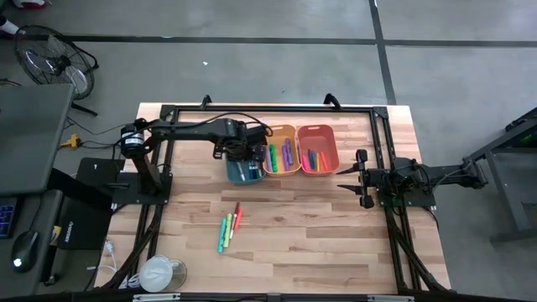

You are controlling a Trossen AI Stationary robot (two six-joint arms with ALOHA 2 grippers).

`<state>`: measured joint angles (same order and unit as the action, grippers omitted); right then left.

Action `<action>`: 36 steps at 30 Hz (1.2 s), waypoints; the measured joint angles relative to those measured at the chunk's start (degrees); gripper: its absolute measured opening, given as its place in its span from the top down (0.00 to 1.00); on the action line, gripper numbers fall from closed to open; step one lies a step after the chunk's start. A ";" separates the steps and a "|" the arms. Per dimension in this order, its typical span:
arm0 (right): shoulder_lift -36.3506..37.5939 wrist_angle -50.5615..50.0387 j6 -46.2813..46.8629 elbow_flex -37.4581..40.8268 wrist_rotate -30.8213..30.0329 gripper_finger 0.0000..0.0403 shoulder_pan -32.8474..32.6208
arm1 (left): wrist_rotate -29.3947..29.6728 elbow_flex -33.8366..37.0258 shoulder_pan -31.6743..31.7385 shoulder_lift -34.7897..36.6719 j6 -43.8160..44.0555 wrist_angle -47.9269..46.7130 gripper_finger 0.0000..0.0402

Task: Pick & Place Markers
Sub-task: Put the blue highlighter pen into the yellow bin

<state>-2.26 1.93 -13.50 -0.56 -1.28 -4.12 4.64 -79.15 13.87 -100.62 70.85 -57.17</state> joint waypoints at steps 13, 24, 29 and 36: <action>-0.02 0.00 -0.01 0.00 0.00 0.59 -0.02 | 3.06 0.04 -6.52 4.49 -0.04 -4.60 0.78; 0.00 0.00 -0.01 0.00 -0.01 0.59 0.00 | 6.50 1.36 -21.78 8.87 9.73 -15.96 0.78; -0.02 -0.03 -0.01 -0.01 0.00 0.59 0.00 | 6.48 3.40 -29.99 9.93 16.61 -16.99 0.78; -0.02 -0.02 -0.01 0.00 -0.02 0.59 -0.02 | 6.47 5.93 -39.60 9.71 24.28 -13.54 0.78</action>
<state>-2.28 1.91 -13.51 -0.56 -1.30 -4.14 11.11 -73.23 -25.73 -90.91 95.13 -70.71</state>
